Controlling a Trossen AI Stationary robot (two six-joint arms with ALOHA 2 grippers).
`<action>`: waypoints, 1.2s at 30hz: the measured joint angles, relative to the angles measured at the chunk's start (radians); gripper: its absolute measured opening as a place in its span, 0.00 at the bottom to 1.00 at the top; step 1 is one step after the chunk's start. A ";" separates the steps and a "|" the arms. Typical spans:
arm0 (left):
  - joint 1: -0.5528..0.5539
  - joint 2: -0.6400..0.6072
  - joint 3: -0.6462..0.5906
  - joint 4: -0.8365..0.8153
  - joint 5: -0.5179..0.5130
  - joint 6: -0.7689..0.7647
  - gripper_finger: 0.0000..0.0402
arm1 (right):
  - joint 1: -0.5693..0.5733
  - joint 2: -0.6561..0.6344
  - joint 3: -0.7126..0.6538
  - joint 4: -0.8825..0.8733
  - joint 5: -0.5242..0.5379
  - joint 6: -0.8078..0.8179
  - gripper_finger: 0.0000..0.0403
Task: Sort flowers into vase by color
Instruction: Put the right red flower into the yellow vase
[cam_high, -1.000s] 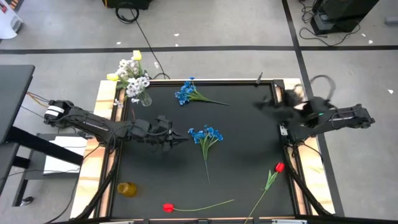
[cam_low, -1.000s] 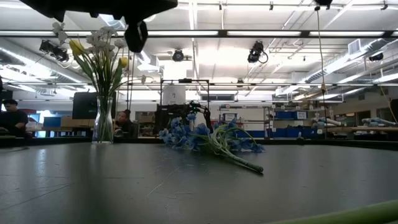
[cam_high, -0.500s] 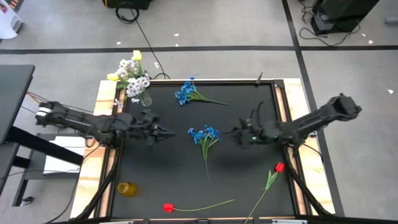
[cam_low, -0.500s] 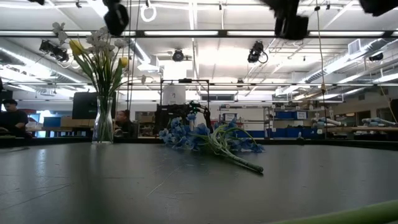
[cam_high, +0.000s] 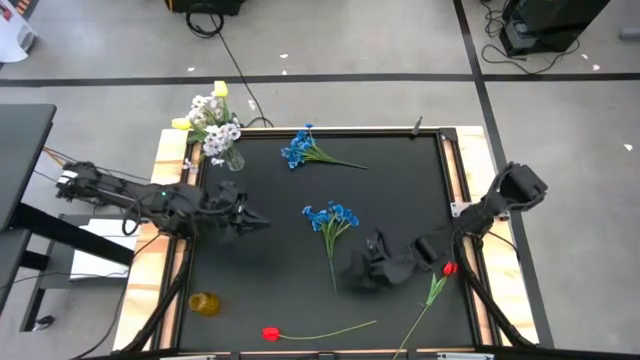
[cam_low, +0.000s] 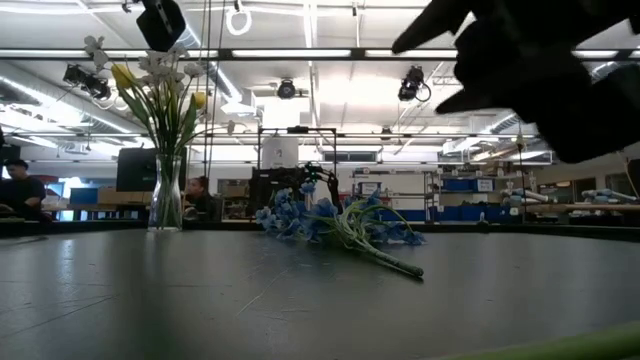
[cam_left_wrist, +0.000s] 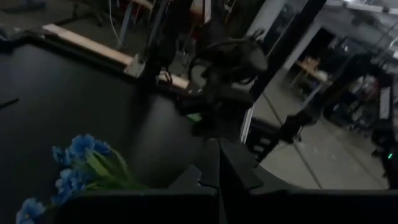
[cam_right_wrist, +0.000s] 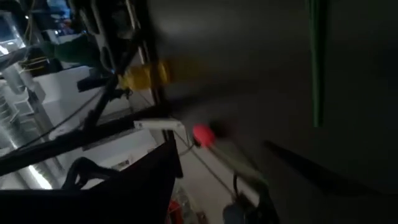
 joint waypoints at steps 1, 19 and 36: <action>-0.006 0.002 0.000 -0.009 0.000 0.007 0.01 | 0.014 0.005 0.008 -0.005 0.005 0.019 0.58; -0.012 0.031 0.000 -0.152 0.003 0.070 0.01 | 0.240 0.004 0.123 -0.157 -0.368 0.314 0.50; 0.048 0.032 0.000 -0.153 -0.035 0.099 0.01 | 0.292 -0.011 0.182 -0.912 -0.709 0.401 0.50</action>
